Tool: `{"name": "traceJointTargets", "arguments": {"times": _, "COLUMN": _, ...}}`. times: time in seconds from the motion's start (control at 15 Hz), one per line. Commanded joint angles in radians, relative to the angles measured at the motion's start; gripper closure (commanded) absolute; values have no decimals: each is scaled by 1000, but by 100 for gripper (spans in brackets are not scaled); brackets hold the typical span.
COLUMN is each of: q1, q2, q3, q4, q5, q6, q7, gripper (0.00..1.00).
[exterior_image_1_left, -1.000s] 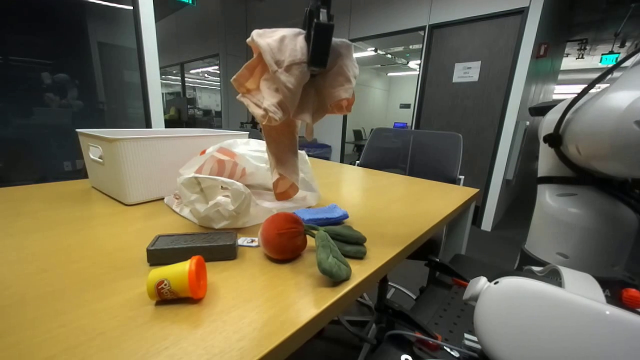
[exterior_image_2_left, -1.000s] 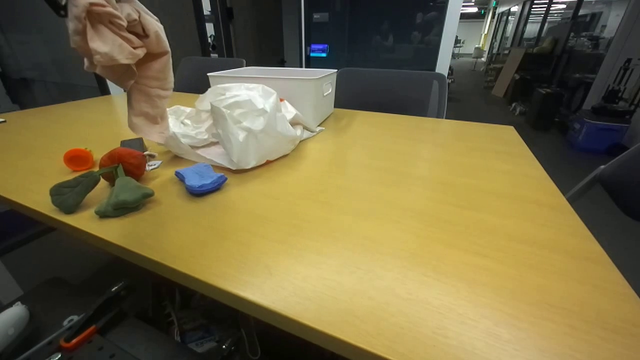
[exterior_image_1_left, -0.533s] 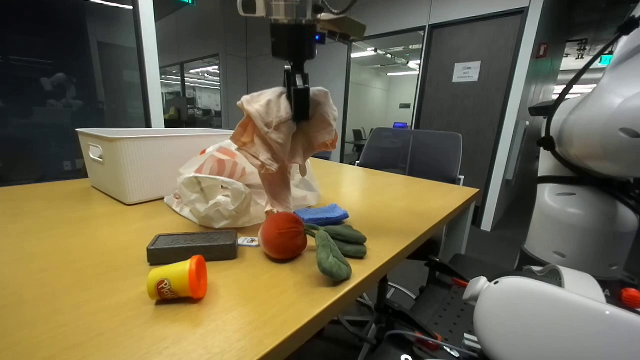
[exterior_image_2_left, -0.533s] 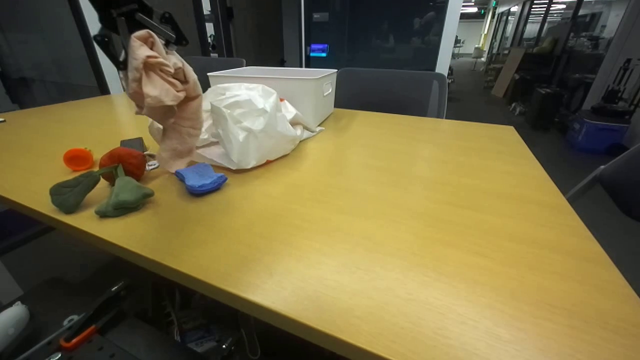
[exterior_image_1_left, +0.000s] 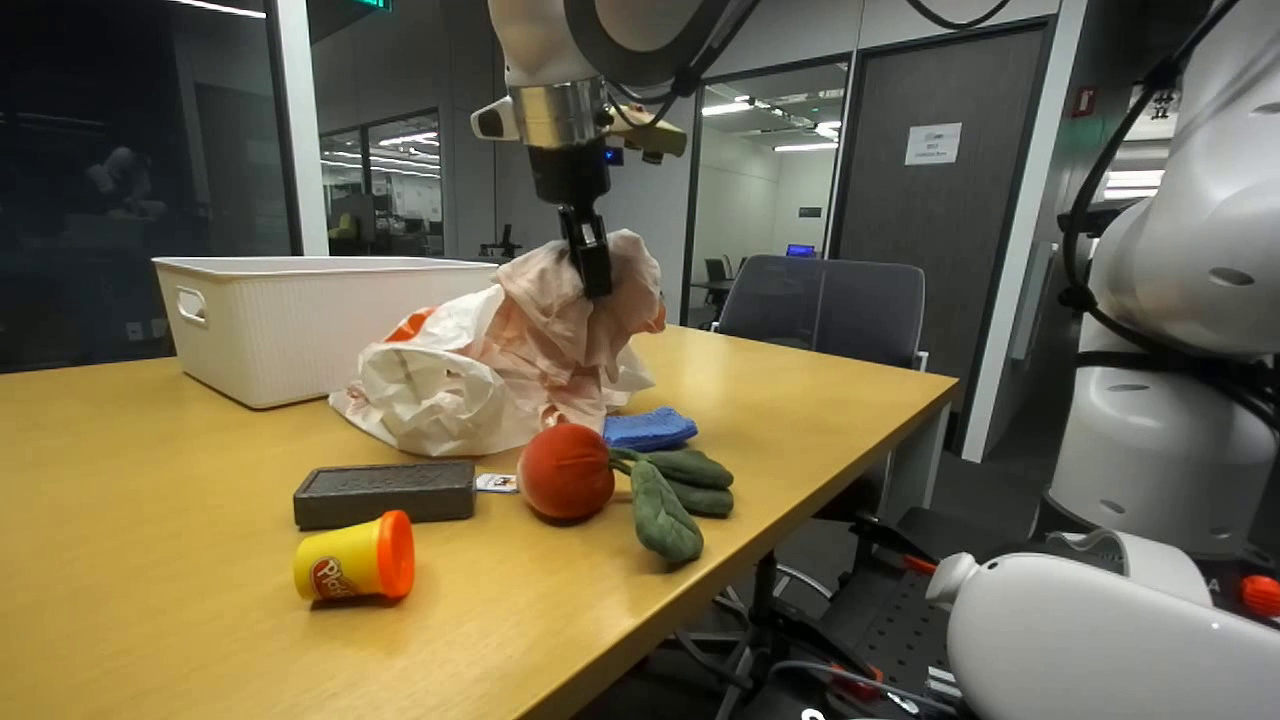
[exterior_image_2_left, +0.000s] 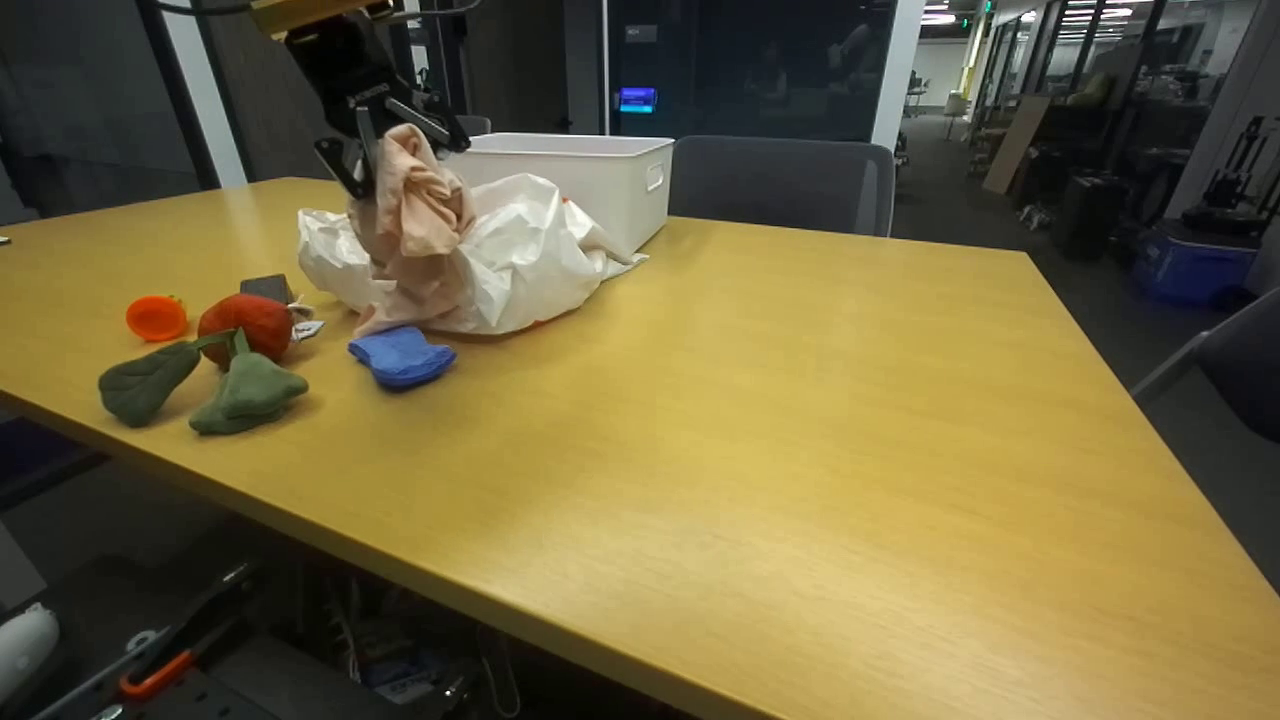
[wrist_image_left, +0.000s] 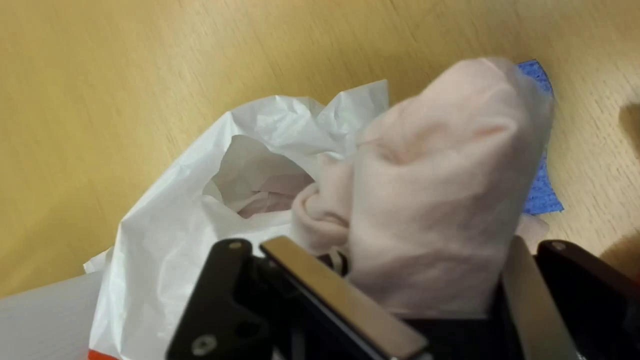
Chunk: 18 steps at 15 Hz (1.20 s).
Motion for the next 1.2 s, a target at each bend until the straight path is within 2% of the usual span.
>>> {"name": "traceJointTargets", "arguments": {"times": 0.0, "q1": -1, "q2": 65, "q3": -13, "q4": 60, "q5": 34, "q6": 9, "q7": -85, "gripper": 89}}
{"name": "traceJointTargets", "arguments": {"times": 0.67, "q1": -2, "q2": 127, "q3": -18, "q4": 179, "q5": 272, "q6": -39, "q7": -286, "gripper": 88}}
{"name": "traceJointTargets", "arguments": {"times": 0.87, "q1": -4, "q2": 185, "q3": -16, "q4": 206, "q5": 285, "q6": -55, "q7": -288, "gripper": 88}}
{"name": "traceJointTargets", "arguments": {"times": 1.13, "q1": -9, "q2": 280, "q3": -19, "q4": 248, "q5": 235, "q6": -59, "q7": -246, "gripper": 88}}
